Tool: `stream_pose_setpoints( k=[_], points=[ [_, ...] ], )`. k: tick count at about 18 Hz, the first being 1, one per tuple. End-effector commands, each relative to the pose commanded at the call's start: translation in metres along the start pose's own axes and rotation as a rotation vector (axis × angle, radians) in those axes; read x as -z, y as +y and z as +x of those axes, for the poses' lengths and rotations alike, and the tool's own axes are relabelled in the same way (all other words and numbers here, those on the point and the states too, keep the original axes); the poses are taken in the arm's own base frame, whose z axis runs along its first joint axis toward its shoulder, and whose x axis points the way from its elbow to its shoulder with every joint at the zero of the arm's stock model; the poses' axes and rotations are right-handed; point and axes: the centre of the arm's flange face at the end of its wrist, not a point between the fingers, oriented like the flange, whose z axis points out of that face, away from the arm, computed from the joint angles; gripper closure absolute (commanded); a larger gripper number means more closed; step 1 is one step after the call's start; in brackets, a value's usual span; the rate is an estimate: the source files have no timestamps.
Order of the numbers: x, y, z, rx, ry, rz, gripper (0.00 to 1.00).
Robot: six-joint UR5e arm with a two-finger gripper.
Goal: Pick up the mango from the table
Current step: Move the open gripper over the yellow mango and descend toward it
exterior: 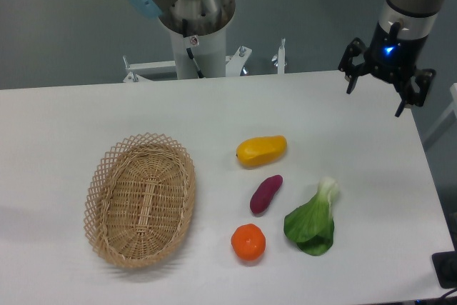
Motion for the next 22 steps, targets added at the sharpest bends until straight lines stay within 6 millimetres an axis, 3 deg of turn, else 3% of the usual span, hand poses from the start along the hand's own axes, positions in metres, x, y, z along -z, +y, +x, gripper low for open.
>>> stream_pose_setpoints(
  k=[7,9,11,16,18,20,22],
  points=[
    [-0.013,-0.003,0.031,-0.006,0.013,0.006,0.00],
    [-0.017,-0.014,0.044,-0.021,0.027,0.029,0.00],
    [-0.014,-0.014,0.065,0.012,0.034,0.042,0.00],
    [-0.028,-0.012,0.112,0.029,0.044,0.040,0.00],
    [-0.042,-0.018,0.136,0.011,0.066,0.040,0.00],
    [-0.069,-0.019,0.156,0.022,0.099,0.031,0.00],
    [-0.089,-0.019,0.163,-0.002,0.102,0.031,0.00]
  ],
)
